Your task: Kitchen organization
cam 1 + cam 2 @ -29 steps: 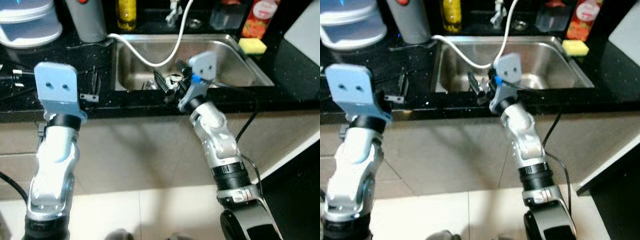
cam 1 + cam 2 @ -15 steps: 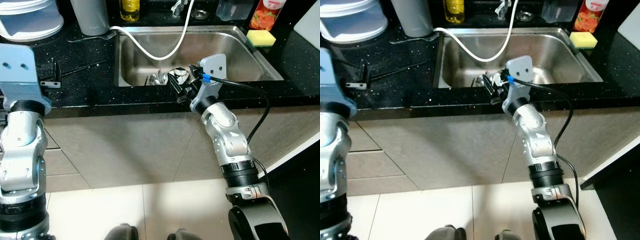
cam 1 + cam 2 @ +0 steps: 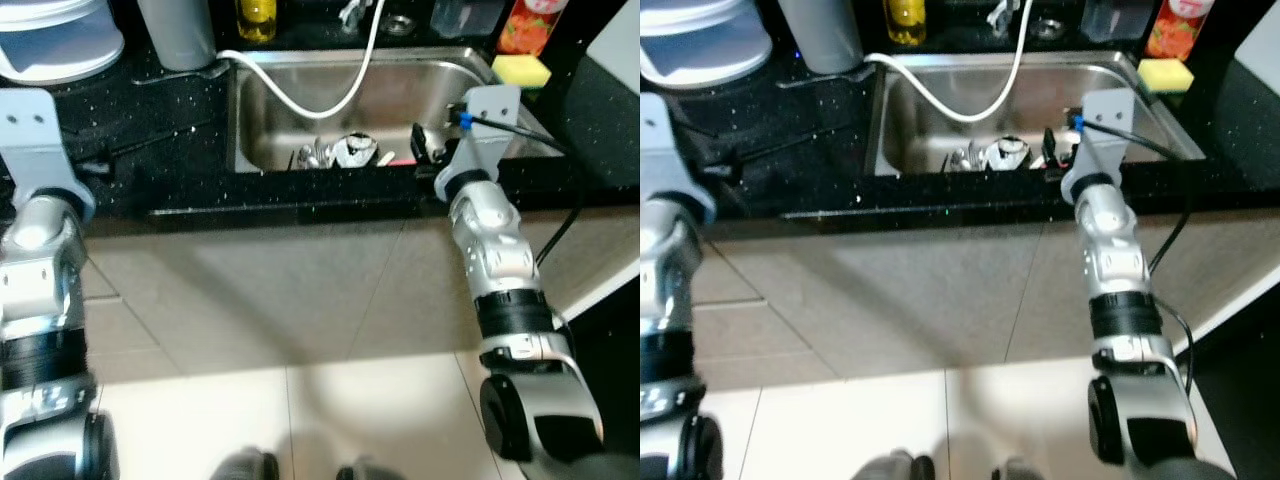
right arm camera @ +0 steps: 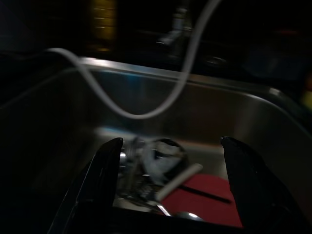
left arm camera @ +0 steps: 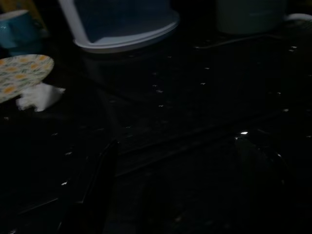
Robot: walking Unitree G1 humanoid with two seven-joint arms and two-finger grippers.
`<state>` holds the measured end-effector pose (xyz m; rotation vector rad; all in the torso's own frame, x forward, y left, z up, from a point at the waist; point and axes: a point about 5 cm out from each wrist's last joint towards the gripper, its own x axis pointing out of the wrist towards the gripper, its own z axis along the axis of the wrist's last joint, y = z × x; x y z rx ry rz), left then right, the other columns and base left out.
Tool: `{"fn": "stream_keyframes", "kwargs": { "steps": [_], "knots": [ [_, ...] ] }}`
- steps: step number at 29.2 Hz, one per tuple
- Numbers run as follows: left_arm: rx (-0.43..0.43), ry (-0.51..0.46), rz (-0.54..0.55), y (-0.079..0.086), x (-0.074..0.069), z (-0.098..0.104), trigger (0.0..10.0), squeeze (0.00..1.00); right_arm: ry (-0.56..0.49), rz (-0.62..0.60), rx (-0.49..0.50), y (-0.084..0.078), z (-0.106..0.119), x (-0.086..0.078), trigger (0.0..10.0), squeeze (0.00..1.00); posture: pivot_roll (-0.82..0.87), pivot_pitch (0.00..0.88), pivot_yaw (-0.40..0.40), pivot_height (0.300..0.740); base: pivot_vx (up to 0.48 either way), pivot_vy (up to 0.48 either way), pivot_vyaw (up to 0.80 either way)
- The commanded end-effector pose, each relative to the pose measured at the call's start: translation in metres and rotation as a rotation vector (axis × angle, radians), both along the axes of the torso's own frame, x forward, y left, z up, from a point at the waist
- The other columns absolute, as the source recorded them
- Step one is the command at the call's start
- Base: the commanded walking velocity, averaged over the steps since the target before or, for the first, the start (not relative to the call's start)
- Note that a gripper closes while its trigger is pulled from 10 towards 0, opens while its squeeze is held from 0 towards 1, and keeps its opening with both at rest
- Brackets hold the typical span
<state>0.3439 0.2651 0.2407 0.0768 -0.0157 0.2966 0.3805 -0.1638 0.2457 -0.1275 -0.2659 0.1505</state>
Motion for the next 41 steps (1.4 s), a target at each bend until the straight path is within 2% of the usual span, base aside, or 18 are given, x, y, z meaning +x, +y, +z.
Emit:
{"fn": "stream_keyframes", "kwargs": {
  "steps": [1,5,6,8,9,11,15,16,17,20,22,23,27,28,29,32,38,41],
  "knots": [
    [-0.004,0.011,0.004,-0.001,0.004,-0.003,10.0,0.00,-0.040,0.024,-0.004,0.003,0.010,0.002,10.0,0.00,0.12,0.049,0.018,0.740,0.000,0.000,0.00],
    [-0.024,0.019,-0.009,0.008,0.007,0.000,10.0,0.00,-0.056,0.010,0.015,0.007,0.013,0.006,10.0,0.00,0.10,0.043,0.037,0.740,0.000,0.000,0.00],
    [-0.047,0.017,-0.019,0.015,0.010,0.004,10.0,0.00,-0.071,0.009,0.036,0.010,0.016,0.006,10.0,0.00,0.10,0.048,0.042,0.740,0.000,0.000,0.00],
    [-0.047,0.017,-0.019,0.015,0.010,0.004,10.0,0.00,-0.071,0.009,0.036,0.010,0.016,0.006,10.0,0.00,0.10,0.048,0.042,0.740,0.000,0.000,0.00],
    [-0.103,0.011,-0.037,0.025,0.020,0.011,10.0,0.00,-0.100,0.023,0.057,0.012,0.019,0.001,10.0,0.00,0.08,0.057,0.054,0.740,0.000,0.000,0.00],
    [-0.126,-0.001,-0.030,0.029,0.027,0.015,10.0,0.00,-0.112,0.032,0.061,0.012,0.018,-0.003,10.0,0.00,0.06,0.057,0.060,0.740,0.000,0.000,0.00],
    [-0.165,-0.021,-0.010,0.032,0.031,0.018,10.0,0.00,-0.117,0.033,0.060,0.011,0.017,-0.006,10.0,0.00,0.04,0.057,0.074,0.740,0.000,0.000,0.00],
    [-0.221,-0.028,0.002,0.032,0.034,0.017,10.0,0.00,-0.125,0.032,0.061,0.009,0.018,-0.008,10.0,0.00,0.03,0.060,0.079,0.740,0.000,0.000,0.00],
    [-0.221,-0.028,0.002,0.032,0.034,0.017,10.0,0.00,-0.125,0.032,0.061,0.009,0.018,-0.008,10.0,0.00,0.03,0.060,0.079,0.740,0.000,0.000,0.00],
    [-0.244,-0.003,0.021,0.025,0.039,0.010,10.0,0.00,-0.139,0.018,0.062,0.004,0.018,-0.011,10.0,0.00,0.01,0.064,0.084,0.740,0.000,0.000,0.00],
    [-0.183,0.001,-0.063,0.005,0.042,0.009,10.0,0.00,-0.144,0.010,0.062,0.001,0.017,-0.013,10.0,0.00,0.01,0.067,0.085,0.740,0.000,0.000,0.00],
    [-0.188,0.000,-0.106,-0.003,0.044,0.007,10.0,0.00,-0.143,0.009,0.062,0.001,0.017,-0.013,10.0,0.00,0.01,0.067,0.085,0.740,0.000,0.000,0.00],
    [-0.235,0.009,-0.096,-0.005,0.042,-0.002,10.0,0.00,-0.141,0.010,0.063,0.002,0.015,-0.014,10.0,0.00,0.01,0.065,0.087,0.740,0.000,0.000,0.00],
    [-0.204,0.002,-0.003,0.010,0.038,-0.005,10.0,0.00,-0.144,0.017,0.066,0.004,0.016,-0.015,10.0,0.00,0.01,0.067,0.087,0.740,0.000,0.000,0.00],
    [-0.204,0.002,-0.003,0.010,0.038,-0.005,10.0,0.00,-0.144,0.017,0.066,0.004,0.016,-0.015,10.0,0.00,0.01,0.067,0.087,0.740,0.000,0.000,0.00],
    [-0.132,-0.030,0.110,0.033,0.029,-0.002,10.0,0.00,-0.150,0.026,0.071,0.005,0.017,-0.017,10.0,0.00,0.02,0.073,0.083,0.740,0.000,0.000,0.00],
    [-0.122,-0.074,0.165,0.052,0.021,0.005,10.0,0.00,-0.140,0.035,0.075,0.007,0.015,-0.018,10.0,0.00,0.03,0.096,0.078,0.740,0.000,0.000,0.00],
    [-0.178,-0.088,0.171,0.056,0.019,0.005,10.0,0.00,-0.141,0.042,0.079,0.009,0.015,-0.020,10.0,0.00,0.02,0.115,0.079,0.740,0.000,0.000,0.00]
  ]
}}
